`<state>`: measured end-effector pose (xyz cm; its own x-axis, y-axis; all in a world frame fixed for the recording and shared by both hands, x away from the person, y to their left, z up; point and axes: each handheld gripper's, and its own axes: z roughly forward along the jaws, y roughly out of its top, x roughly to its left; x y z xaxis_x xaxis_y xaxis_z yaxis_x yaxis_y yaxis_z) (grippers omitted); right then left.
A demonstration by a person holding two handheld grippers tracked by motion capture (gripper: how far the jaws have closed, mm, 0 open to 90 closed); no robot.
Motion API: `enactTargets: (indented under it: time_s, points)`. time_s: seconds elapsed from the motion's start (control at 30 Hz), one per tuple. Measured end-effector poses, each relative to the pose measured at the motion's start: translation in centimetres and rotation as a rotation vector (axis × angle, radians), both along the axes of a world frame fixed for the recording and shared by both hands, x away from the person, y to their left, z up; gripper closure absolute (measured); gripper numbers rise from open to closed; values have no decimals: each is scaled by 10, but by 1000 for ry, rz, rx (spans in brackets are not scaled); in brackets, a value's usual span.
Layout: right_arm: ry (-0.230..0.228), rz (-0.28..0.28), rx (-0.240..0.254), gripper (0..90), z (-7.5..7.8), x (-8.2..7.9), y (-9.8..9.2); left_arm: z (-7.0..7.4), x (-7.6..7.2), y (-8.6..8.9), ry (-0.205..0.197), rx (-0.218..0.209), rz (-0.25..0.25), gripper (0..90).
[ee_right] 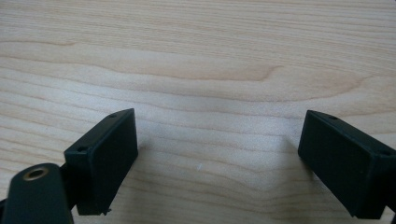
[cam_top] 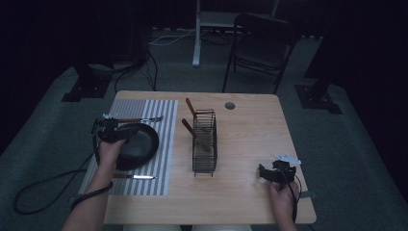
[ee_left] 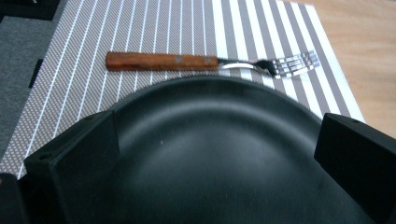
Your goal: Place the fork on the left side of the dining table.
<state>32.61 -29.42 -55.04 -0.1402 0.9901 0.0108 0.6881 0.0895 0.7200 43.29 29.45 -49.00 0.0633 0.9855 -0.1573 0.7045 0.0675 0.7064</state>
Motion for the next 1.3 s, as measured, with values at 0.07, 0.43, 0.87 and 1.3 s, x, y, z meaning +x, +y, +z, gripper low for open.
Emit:
enactTargets:
  time_s: [0.07, 0.43, 0.87, 1.3]
  points:
    - [0, 0, 0, 115, 0, 0, 0, -1, -4, -1, 7, 9, -15, 2]
    - [0, 0, 0, 115, 0, 0, 0, 5, -26, -5, -1, 17, -78, 2]
    - [0, -1, 0, 115, 0, 0, 0, 7, -55, -5, -19, -13, -124, 2]
    - [0, 0, 0, 116, 0, 0, 0, 11, -87, -3, -54, -14, -162, 2]
